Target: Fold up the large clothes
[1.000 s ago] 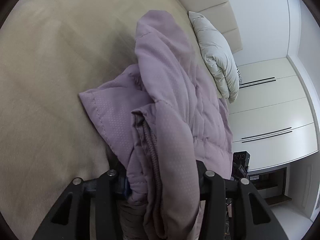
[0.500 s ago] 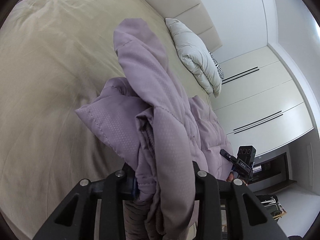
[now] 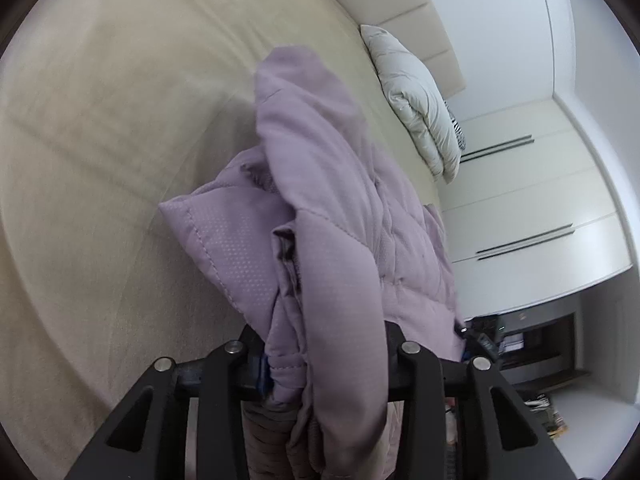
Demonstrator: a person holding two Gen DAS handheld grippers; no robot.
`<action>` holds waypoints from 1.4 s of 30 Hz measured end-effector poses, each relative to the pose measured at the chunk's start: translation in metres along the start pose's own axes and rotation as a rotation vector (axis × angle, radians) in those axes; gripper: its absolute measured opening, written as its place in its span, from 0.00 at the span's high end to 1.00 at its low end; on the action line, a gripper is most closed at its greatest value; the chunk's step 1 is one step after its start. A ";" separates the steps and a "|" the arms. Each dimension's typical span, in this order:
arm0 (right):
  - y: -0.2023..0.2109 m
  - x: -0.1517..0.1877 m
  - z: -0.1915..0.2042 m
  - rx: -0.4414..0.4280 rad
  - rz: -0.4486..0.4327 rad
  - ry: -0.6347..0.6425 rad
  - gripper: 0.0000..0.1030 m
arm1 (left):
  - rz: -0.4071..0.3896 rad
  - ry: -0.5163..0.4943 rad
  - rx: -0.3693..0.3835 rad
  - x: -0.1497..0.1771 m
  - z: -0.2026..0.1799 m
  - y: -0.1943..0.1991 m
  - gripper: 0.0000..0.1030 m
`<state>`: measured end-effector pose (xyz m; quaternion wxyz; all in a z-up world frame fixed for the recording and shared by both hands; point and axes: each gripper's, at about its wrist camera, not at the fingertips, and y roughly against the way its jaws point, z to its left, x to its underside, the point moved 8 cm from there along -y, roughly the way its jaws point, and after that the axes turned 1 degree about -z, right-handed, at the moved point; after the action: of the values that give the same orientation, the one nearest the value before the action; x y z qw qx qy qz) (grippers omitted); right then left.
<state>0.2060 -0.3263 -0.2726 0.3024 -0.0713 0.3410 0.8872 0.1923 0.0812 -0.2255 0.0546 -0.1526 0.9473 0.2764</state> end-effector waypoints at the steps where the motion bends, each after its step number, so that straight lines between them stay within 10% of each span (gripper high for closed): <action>1: -0.004 0.000 -0.011 -0.019 -0.010 -0.042 0.61 | -0.004 0.028 0.021 -0.001 0.006 -0.002 0.60; 13: -0.040 0.017 -0.037 -0.082 -0.059 -0.067 0.54 | -0.041 0.042 0.093 0.016 0.028 -0.019 0.53; 23: 0.006 0.025 -0.072 -0.114 -0.101 -0.090 0.49 | -0.082 0.076 0.147 0.030 0.042 0.008 0.49; 30: 0.096 0.029 -0.091 0.099 -0.282 -0.111 0.44 | -0.189 -0.050 -0.078 0.043 0.044 0.097 0.47; 35: 0.117 0.016 -0.029 0.071 -0.310 -0.003 0.44 | -0.301 -0.182 -0.233 0.030 0.003 0.142 0.49; 42: -0.039 0.058 0.102 -0.038 0.032 0.207 0.44 | -0.099 -0.444 -0.234 0.035 -0.099 -0.004 0.48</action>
<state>0.1897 -0.2091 -0.2362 0.2499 -0.1627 0.3545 0.8862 0.1585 0.0156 -0.1507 0.2566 -0.1399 0.8651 0.4077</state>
